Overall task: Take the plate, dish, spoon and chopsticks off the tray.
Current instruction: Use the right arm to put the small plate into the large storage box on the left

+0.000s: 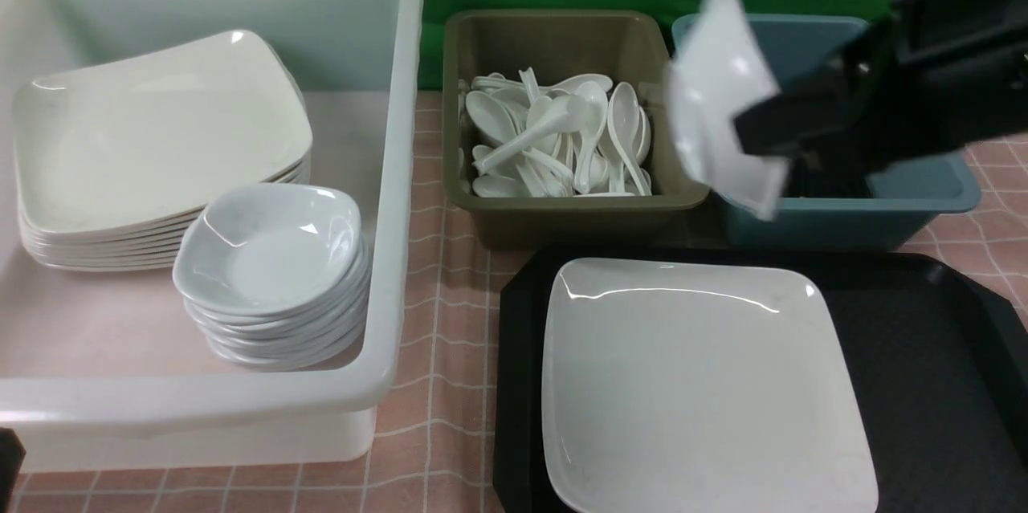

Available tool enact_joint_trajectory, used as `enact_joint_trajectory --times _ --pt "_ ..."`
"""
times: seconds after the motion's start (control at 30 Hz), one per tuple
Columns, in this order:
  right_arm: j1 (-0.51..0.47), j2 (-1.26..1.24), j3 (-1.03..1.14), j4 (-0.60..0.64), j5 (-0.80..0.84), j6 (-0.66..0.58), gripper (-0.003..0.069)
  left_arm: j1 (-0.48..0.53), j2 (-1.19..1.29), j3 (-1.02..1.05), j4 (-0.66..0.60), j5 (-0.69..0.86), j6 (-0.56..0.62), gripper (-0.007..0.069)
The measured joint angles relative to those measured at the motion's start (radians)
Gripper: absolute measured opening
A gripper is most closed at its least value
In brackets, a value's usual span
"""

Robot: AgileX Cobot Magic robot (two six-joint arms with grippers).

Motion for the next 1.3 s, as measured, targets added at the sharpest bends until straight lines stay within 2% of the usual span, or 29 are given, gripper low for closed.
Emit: enact_joint_trajectory --times 0.03,0.07,0.1,0.13,0.23,0.3,0.33,0.53,0.67,0.8,0.87,1.03,1.13,1.3 --pt "0.032 0.043 -0.044 0.144 -0.012 -0.12 0.0082 0.0 0.0 0.0 0.0 0.0 0.0 0.0004" --pt "0.066 0.087 -0.088 0.224 -0.018 -0.194 0.0082 0.0 0.0 0.0 0.0 0.0 0.0 0.0004" --pt "0.072 0.104 -0.095 0.233 -0.018 -0.203 0.0082 0.0 0.0 0.0 0.0 0.0 0.0 0.0004" --pt "0.124 0.166 -0.16 0.276 -0.025 -0.265 0.0082 0.0 0.0 0.0 0.0 0.0 0.0 0.0004" --pt "0.22 0.318 -0.279 0.271 -0.034 -0.354 0.0082 0.0 0.0 0.0 0.0 0.0 0.0 0.0004" --pt "0.268 0.4 -0.354 0.229 -0.037 -0.407 0.0082 0.0 0.0 0.0 0.0 0.0 0.0 0.0004" --pt "0.304 0.47 -0.4 0.168 -0.042 -0.423 0.0082 0.0 0.0 0.0 0.0 0.0 0.0 0.0004" --pt "0.391 0.695 -0.543 -0.138 -0.106 -0.438 0.0099 0.0 0.0 0.0 0.0 0.0 0.001 0.0004" --pt "0.407 0.783 -0.555 -0.26 -0.169 -0.438 0.0134 0.0 0.0 0.0 0.0 0.0 0.0 0.0004" --pt "0.41 0.812 -0.559 -0.28 -0.202 -0.44 0.0181 0.0 0.0 0.0 0.0 0.0 0.0 0.0004" --pt "0.41 0.817 -0.559 -0.286 -0.204 -0.429 0.0232 0.0 0.0 0.0 0.0 0.0 0.0 0.0004" --pt "0.41 0.784 -0.56 -0.287 -0.183 -0.353 0.0316 0.0 0.0 0.0 0.0 0.0 0.0 0.0004" --pt "0.41 0.734 -0.56 -0.29 -0.145 -0.326 0.0341 0.0 0.0 0.0 0.0 0.0 0.0 0.0004" --pt "0.41 0.601 -0.561 -0.29 0.007 -0.297 0.0349 0.0 0.0 0.0 0.0 0.0 0.0 0.0004"
